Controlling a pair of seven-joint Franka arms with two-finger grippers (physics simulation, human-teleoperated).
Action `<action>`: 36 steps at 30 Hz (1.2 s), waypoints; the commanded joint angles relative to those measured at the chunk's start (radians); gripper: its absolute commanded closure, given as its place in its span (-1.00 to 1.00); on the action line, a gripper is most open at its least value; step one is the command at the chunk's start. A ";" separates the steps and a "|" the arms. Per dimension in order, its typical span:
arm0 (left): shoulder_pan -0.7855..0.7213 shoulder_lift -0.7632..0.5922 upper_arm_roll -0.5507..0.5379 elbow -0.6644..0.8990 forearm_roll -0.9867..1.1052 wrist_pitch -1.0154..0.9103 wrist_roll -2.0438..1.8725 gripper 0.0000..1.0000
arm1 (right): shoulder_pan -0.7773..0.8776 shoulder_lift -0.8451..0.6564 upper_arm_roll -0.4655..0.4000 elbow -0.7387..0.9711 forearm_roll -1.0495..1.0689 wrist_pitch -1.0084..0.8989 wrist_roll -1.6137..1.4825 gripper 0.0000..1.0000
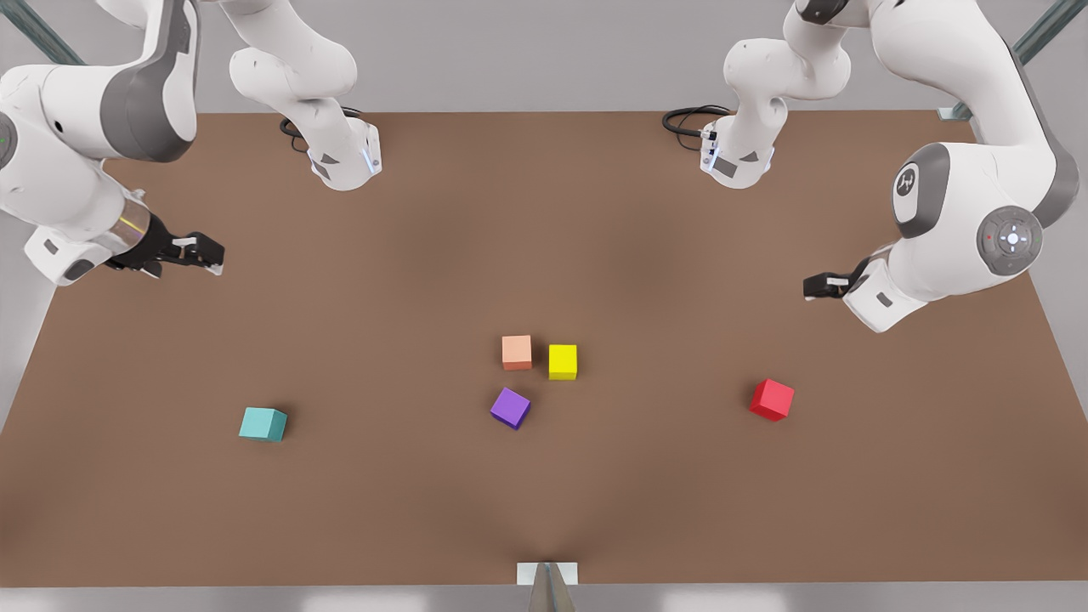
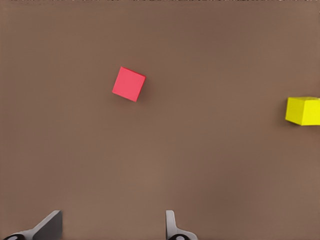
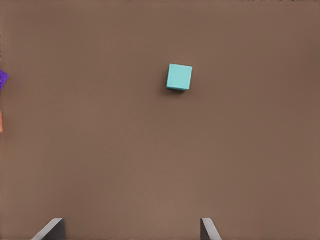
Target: Pick up red wooden cube and pass to hand red wooden cube and place in blue wooden cube
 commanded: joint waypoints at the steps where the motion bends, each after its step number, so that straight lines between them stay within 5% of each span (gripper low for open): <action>1: 0.000 -0.001 0.000 -0.001 0.000 0.021 0.027 -1.00 | -0.004 -0.001 -0.001 0.001 0.001 0.006 0.020 -1.00; 4: 0.000 0.095 0.006 0.016 0.009 0.033 0.046 -1.00 | -0.004 0.001 -0.001 0.004 0.001 0.002 0.017 -1.00; 8: 0.020 0.353 0.023 0.027 0.004 0.417 0.392 -1.00 | -0.004 0.004 -0.002 0.004 0.001 -0.004 0.017 -1.00; 11: 0.023 0.430 0.023 0.027 0.005 0.513 0.619 -1.00 | -0.004 0.007 -0.001 0.004 0.003 -0.010 0.017 -1.00; 16: 0.042 0.455 0.023 0.014 0.008 0.561 0.890 -1.00 | -0.006 0.008 -0.002 0.002 0.004 -0.020 0.016 -1.00; 24: 0.018 0.474 0.022 -0.093 0.006 0.765 0.871 -1.00 | -0.007 0.010 -0.002 -0.001 0.004 -0.036 0.006 -1.00; 36: 0.005 0.504 0.020 -0.127 0.001 0.765 0.725 -1.00 | -0.004 0.014 -0.002 0.001 0.003 -0.036 0.005 -1.00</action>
